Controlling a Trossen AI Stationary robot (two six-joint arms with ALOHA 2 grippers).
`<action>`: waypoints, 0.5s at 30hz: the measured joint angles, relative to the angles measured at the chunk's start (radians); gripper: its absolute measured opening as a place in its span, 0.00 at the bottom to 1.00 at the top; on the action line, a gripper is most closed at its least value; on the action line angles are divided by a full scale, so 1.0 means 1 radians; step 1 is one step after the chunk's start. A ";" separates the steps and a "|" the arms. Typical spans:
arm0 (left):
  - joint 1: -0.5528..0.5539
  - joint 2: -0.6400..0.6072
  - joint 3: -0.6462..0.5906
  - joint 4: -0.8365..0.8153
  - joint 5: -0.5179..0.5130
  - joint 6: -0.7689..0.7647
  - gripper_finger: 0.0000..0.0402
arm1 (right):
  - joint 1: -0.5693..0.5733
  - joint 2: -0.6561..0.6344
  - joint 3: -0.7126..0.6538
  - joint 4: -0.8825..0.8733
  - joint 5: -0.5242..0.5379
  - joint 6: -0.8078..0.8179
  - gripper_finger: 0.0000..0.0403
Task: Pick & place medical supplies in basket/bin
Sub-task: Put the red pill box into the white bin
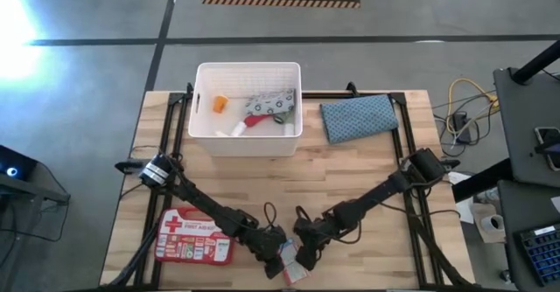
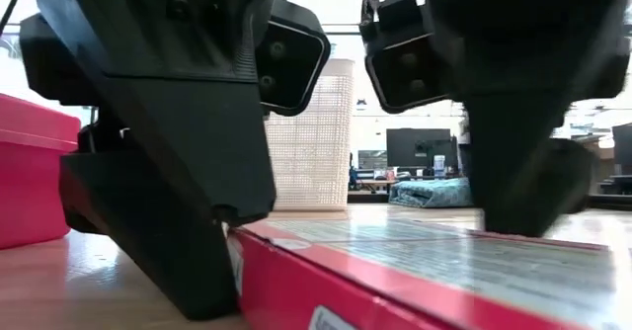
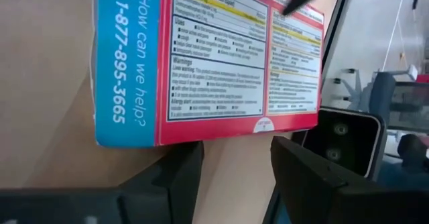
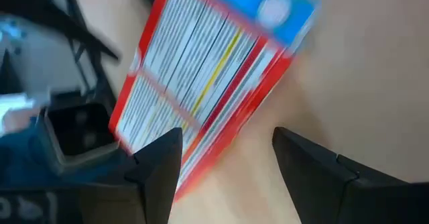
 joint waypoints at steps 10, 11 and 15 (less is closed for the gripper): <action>0.002 -0.001 -0.023 0.002 -0.012 0.031 0.41 | 0.007 0.005 -0.007 0.021 -0.066 0.109 0.57; 0.002 -0.001 -0.024 0.003 -0.014 0.031 0.41 | 0.005 0.005 -0.007 0.029 -0.057 0.121 0.57; 0.003 -0.001 -0.033 0.022 -0.021 0.058 0.41 | -0.006 0.011 -0.007 0.047 -0.055 0.135 0.57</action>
